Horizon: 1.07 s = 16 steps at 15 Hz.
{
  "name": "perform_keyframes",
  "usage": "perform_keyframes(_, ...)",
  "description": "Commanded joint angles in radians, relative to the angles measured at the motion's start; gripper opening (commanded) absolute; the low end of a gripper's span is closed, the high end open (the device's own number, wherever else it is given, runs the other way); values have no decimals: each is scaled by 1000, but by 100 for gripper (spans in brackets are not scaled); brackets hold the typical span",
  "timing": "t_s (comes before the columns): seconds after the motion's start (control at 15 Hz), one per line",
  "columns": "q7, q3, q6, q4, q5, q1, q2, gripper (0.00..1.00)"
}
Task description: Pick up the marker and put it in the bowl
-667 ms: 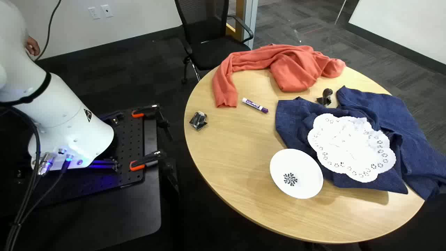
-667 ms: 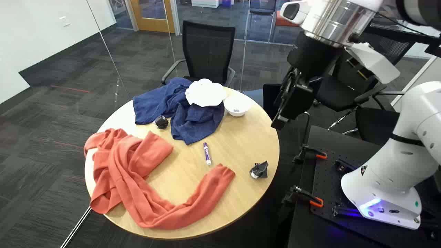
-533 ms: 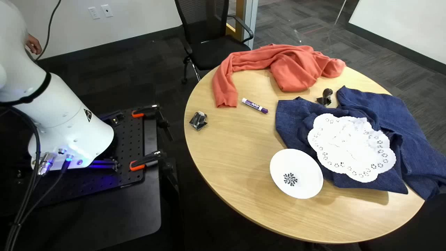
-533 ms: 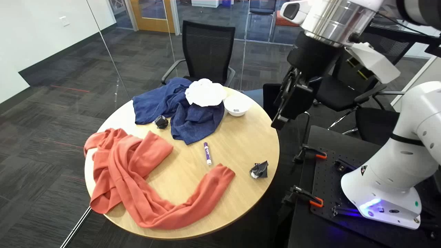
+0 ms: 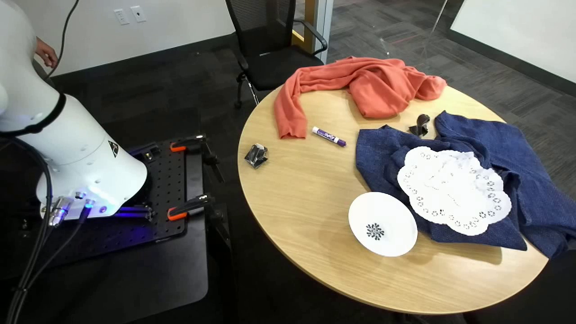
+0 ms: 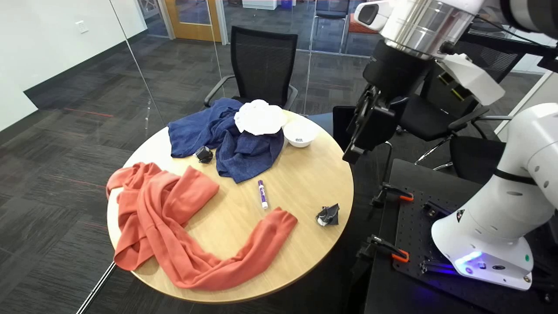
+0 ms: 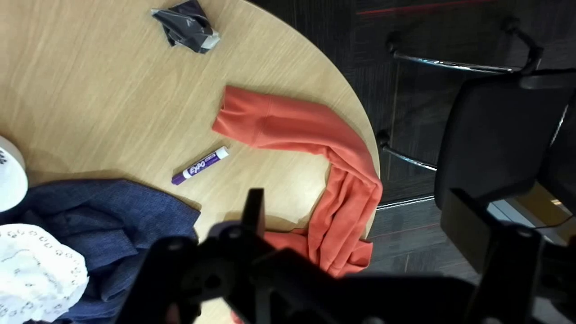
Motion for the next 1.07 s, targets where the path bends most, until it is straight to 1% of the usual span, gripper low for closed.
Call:
perform_keyframes(0.0, 36, 6, 17, 41, -24, -54, 68, 100)
perform_keyframes(0.2, 92, 9, 51, 81, -63, -125, 163, 100)
perform_keyframes(0.4, 170, 19, 123, 123, -94, -176, 286, 100)
perform_keyframes(0.73, 358, 52, 280, 192, -133, -207, 505, 100)
perform_keyframes(1.0, 551, 62, 389, 253, -208, -217, 663, 100)
